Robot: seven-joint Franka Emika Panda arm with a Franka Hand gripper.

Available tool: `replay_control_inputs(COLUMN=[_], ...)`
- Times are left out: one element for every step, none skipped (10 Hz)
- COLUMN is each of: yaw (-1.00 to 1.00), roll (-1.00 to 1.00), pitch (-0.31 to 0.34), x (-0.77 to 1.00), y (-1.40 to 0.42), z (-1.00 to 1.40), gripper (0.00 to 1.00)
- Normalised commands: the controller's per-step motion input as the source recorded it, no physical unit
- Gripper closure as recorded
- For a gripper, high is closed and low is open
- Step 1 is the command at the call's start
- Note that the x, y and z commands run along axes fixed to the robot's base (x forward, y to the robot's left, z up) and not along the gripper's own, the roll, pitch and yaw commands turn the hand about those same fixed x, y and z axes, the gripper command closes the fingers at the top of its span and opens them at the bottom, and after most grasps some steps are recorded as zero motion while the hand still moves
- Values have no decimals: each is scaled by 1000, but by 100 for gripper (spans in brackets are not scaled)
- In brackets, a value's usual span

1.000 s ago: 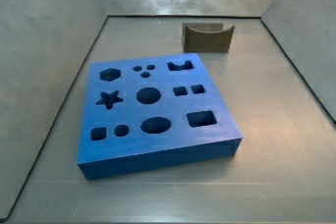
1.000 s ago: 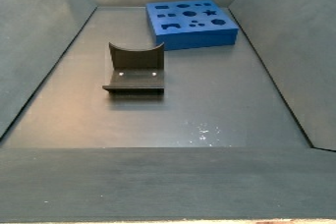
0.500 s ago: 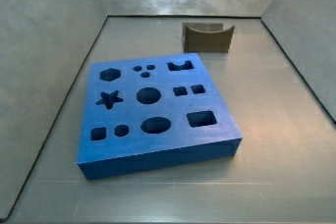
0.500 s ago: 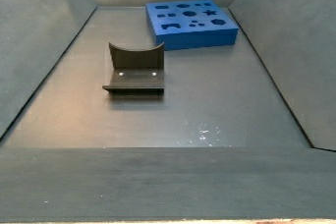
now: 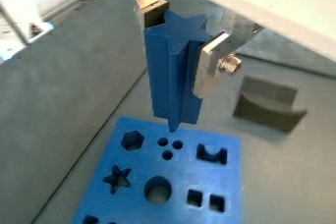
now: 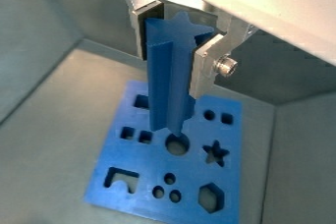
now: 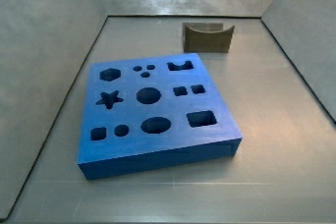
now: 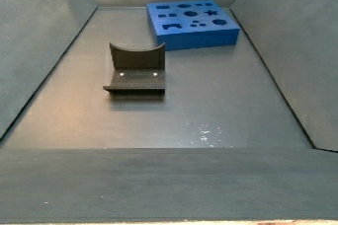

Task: Pick up the star object. Move up. Place the star object on the fixture. Regrasp the star object. Move to above the board. Insert the star object.
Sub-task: Insert the star object.

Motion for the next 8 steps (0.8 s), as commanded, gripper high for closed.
replay_control_inputs(yaw=[0, -80, -400, -486, -426, -391, -403, -391], roll=[-183, -317, -594, -254, -157, -157, -171, -283], pitch=[0, 51, 149, 334, 346, 251, 209, 71], x=[29, 100, -143, -206, -191, -254, -283, -269], y=[20, 66, -29, -254, -414, -451, -420, -334], z=[0, -249, -460, -660, -720, -783, -806, -631], gripper=[100, 100, 100, 100, 100, 100, 100, 100])
